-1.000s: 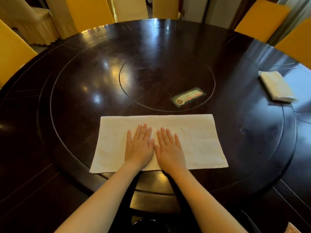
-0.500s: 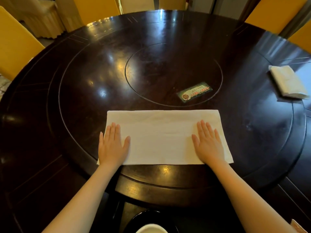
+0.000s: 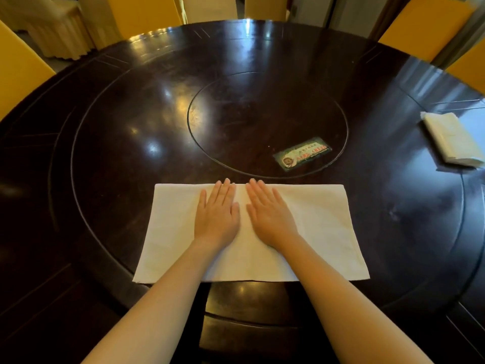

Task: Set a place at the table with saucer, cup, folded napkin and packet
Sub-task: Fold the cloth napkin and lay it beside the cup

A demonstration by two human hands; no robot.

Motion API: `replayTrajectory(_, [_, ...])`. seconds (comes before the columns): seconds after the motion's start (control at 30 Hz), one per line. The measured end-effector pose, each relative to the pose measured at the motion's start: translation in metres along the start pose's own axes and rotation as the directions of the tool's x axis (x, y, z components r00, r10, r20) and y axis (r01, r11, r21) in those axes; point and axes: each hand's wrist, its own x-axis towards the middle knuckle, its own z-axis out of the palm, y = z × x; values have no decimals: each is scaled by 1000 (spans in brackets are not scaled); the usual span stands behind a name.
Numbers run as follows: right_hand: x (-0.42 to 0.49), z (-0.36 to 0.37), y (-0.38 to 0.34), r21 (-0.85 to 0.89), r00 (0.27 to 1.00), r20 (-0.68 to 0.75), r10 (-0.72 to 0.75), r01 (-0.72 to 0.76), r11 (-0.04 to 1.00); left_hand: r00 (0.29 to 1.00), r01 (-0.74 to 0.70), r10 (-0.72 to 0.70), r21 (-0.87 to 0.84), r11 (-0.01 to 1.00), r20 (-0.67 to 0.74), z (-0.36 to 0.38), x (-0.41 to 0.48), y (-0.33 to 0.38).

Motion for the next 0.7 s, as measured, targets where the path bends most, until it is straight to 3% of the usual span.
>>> replayTrajectory(0.2, [-25,-17,72,-13,977,-22,211,-212,977,980,196,-195,29,980,-23,-12,-3,-50])
replayTrajectory(0.3, [-34,-25,100,-36,958,-22,287,-288,957,974,225,-224,39,974,-45,-19,-8,-69])
replayTrajectory(0.47, [-35,-26,98,-17,935,-21,353,-353,935,965,260,-258,47,964,-53,-22,-12,-69])
replayTrajectory(0.53, [-27,-27,74,83,907,-108,406,-399,913,970,241,-241,9,970,-46,-20,-7,-51])
replayTrajectory(0.6, [-6,-24,28,236,932,-178,316,-271,933,992,119,-119,-9,993,-47,-13,3,-20])
replayTrajectory(0.7, [14,-4,-31,124,995,-92,50,-39,991,1000,7,-7,42,999,6,0,10,12])
